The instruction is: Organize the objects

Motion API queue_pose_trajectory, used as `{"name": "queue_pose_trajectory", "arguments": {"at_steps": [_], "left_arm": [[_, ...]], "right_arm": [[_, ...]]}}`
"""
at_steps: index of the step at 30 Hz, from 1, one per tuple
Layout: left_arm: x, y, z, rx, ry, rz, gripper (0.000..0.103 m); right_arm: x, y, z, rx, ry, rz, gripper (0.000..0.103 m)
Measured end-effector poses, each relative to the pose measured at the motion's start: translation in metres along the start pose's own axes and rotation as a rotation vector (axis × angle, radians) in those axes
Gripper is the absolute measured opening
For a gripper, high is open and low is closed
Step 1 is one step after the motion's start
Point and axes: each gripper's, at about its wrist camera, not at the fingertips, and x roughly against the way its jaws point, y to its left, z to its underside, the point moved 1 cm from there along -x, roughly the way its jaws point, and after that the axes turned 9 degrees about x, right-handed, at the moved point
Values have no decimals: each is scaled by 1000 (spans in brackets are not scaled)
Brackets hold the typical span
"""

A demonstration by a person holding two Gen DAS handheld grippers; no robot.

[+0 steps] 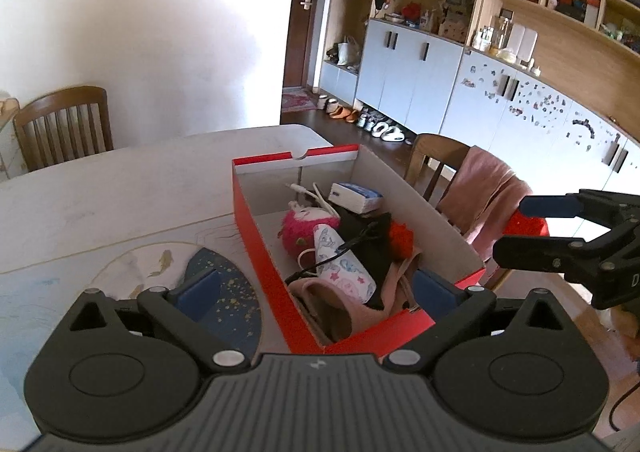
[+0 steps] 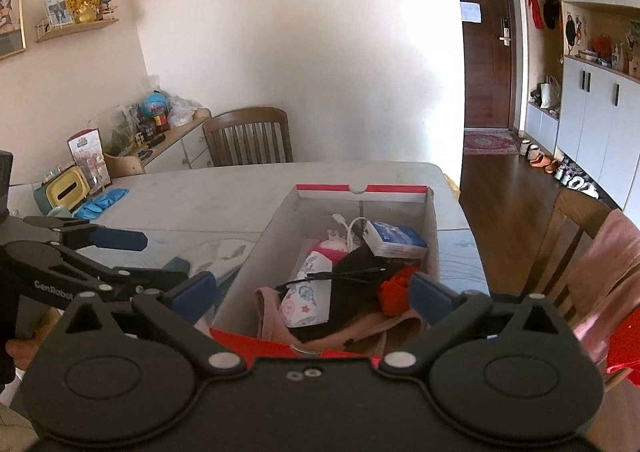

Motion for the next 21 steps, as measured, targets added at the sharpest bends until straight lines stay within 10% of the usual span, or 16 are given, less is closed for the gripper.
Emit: {"name": "queue_pose_trajectory", "arguments": {"at_steps": [21], "left_arm": [[3,-3,10,-18,0,19,103]], "right_arm": [[3,1,8,-17,28,22,102]]}}
